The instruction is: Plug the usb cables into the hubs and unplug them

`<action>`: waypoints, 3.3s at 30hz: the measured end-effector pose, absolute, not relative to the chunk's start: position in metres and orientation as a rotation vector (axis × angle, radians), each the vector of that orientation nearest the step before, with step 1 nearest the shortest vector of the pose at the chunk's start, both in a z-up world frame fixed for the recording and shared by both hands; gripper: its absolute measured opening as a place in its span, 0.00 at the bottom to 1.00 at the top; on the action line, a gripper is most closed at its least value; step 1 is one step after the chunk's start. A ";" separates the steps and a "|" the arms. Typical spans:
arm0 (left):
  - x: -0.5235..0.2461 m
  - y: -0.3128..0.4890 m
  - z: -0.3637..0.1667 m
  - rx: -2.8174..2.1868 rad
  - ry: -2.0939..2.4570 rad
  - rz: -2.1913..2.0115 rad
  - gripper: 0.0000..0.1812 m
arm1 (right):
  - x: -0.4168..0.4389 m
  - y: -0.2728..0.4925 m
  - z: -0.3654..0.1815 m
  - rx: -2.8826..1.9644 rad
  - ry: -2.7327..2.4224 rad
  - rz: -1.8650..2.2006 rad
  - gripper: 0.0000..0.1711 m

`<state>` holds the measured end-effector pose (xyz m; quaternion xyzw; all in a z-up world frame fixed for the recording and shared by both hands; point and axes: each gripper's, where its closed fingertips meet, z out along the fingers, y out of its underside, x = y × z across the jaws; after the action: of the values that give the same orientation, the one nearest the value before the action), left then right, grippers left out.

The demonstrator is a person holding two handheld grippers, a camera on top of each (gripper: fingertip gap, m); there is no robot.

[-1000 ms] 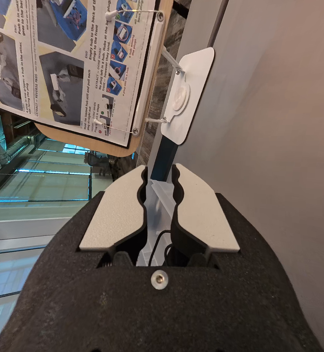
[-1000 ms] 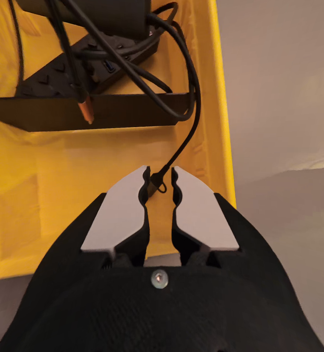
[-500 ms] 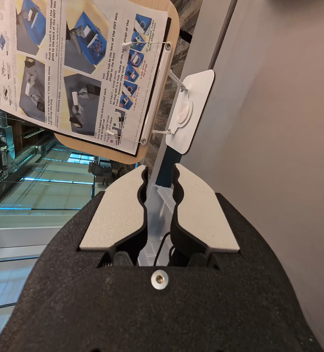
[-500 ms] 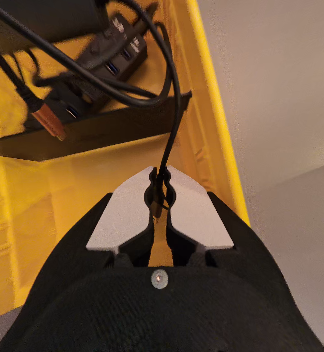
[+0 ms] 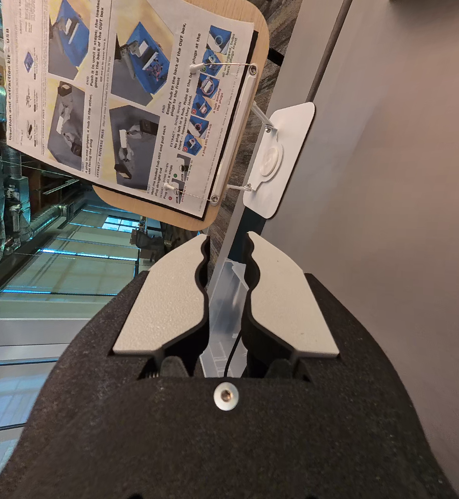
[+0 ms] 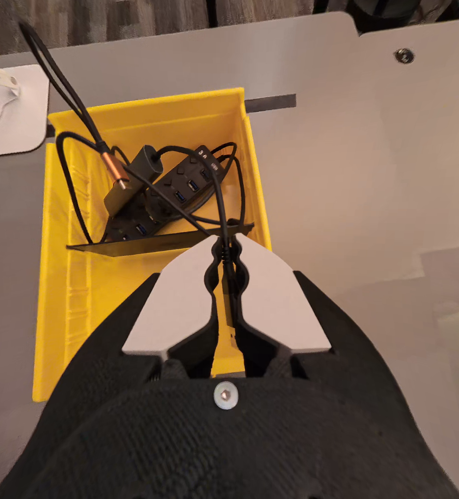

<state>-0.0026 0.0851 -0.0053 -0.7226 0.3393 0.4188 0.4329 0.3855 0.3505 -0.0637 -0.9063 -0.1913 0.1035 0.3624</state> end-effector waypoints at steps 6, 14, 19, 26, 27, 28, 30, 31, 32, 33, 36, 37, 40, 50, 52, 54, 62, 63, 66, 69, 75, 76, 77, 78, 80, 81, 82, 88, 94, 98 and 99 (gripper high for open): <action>-0.005 0.086 -0.005 -1.802 0.843 1.045 0.12 | 0.363 0.384 -0.045 -2.286 -0.709 0.222 0.05; -0.008 0.087 -0.007 -1.811 0.848 1.061 0.12 | 0.330 0.407 -0.091 -2.462 -0.797 0.519 0.04; -0.011 0.088 -0.009 -1.822 0.845 1.060 0.11 | 0.335 0.409 -0.128 -2.594 -0.785 0.570 0.05; -0.019 0.091 -0.014 -1.853 0.838 1.060 0.11 | 0.335 0.418 -0.108 -2.448 -0.875 0.583 0.12; -0.020 0.091 -0.014 -1.859 0.833 1.059 0.11 | 0.336 0.421 -0.101 -2.413 -0.874 0.588 0.13; -0.022 0.091 -0.014 -1.865 0.827 1.058 0.11 | 0.337 0.423 -0.093 -2.379 -0.863 0.597 0.14; -0.027 0.090 -0.013 -1.876 0.814 1.056 0.11 | 0.341 0.425 -0.077 -2.328 -0.823 0.621 0.14; -0.030 0.089 -0.012 -1.882 0.804 1.055 0.11 | 0.345 0.424 -0.070 -2.313 -0.802 0.623 0.15; -0.033 0.088 -0.010 -1.888 0.791 1.054 0.11 | 0.350 0.422 -0.062 -2.296 -0.784 0.621 0.15; -0.037 0.086 -0.008 -1.895 0.775 1.051 0.11 | 0.355 0.419 -0.056 -2.279 -0.763 0.618 0.15; -0.050 0.080 -0.005 -1.947 0.726 1.006 0.11 | 0.375 0.400 -0.048 -2.286 -0.708 0.587 0.17; -0.056 0.077 -0.004 -1.974 0.702 0.982 0.11 | 0.381 0.392 -0.048 -2.293 -0.688 0.569 0.17; -0.086 0.058 -0.003 -2.112 0.578 0.873 0.12 | 0.401 0.373 -0.059 -2.352 -0.598 0.502 0.17; -0.226 -0.036 -0.031 -2.468 -0.377 0.295 0.14 | 0.414 0.353 -0.121 -2.527 -0.652 0.535 0.19; -0.238 -0.042 -0.039 -2.460 -0.461 0.200 0.16 | 0.408 0.339 -0.139 -2.626 -0.729 0.596 0.20; -0.253 -0.055 -0.053 -2.499 -0.541 0.222 0.19 | 0.415 0.333 -0.157 -2.732 -0.777 0.520 0.15; -0.262 -0.084 -0.120 -2.751 -0.681 0.064 0.32 | 0.404 0.326 -0.168 -2.784 -0.973 0.392 0.05; -0.261 -0.086 -0.126 -2.778 -0.687 0.035 0.31 | 0.397 0.320 -0.168 -2.793 -1.009 0.387 0.05; -0.258 -0.087 -0.144 -2.829 -0.685 -0.072 0.24 | 0.382 0.310 -0.168 -2.831 -1.096 0.264 0.04; -0.250 -0.091 -0.159 -2.892 -0.677 -0.174 0.12 | 0.363 0.294 -0.167 -2.878 -1.143 0.244 0.04; -0.249 -0.093 -0.164 -3.000 -0.582 -0.032 0.03 | 0.331 0.256 -0.166 -2.935 -1.276 0.179 0.04; -0.244 -0.090 -0.164 -3.008 -0.559 -0.055 0.03 | 0.326 0.251 -0.166 -2.942 -1.292 0.165 0.05; -0.237 -0.087 -0.164 -3.021 -0.513 -0.073 0.04 | 0.320 0.245 -0.166 -2.951 -1.296 0.171 0.05; -0.230 -0.084 -0.164 -3.039 -0.458 -0.070 0.04 | 0.314 0.240 -0.165 -2.957 -1.301 0.174 0.05; -0.217 -0.078 -0.164 -3.077 -0.424 -0.047 0.05 | 0.304 0.233 -0.165 -2.948 -1.324 0.165 0.05; -0.210 -0.074 -0.164 -3.094 -0.400 -0.032 0.06 | 0.299 0.229 -0.165 -2.940 -1.340 0.163 0.05; -0.202 -0.070 -0.164 -3.114 -0.355 -0.018 0.07 | 0.295 0.226 -0.165 -2.928 -1.359 0.160 0.05; -0.155 -0.054 -0.164 -3.189 -0.185 0.008 0.10 | 0.271 0.206 -0.165 -2.811 -1.462 0.218 0.11; -0.114 -0.059 -0.160 -3.240 -0.058 -0.124 0.15 | 0.281 0.213 -0.108 -2.625 -1.038 0.306 0.12; -0.114 -0.063 -0.142 -3.189 -0.005 -0.081 0.12 | 0.210 0.169 -0.003 -2.138 -0.946 0.718 0.15; -0.115 -0.063 -0.135 -3.152 -0.003 -0.081 0.12 | 0.180 0.143 0.011 -2.024 -1.035 0.819 0.15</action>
<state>-0.1145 -0.0633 -0.1345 -0.9997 -0.0009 -0.0256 -0.0057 0.1805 0.1434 0.0113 -0.7831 -0.4006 0.3171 0.3547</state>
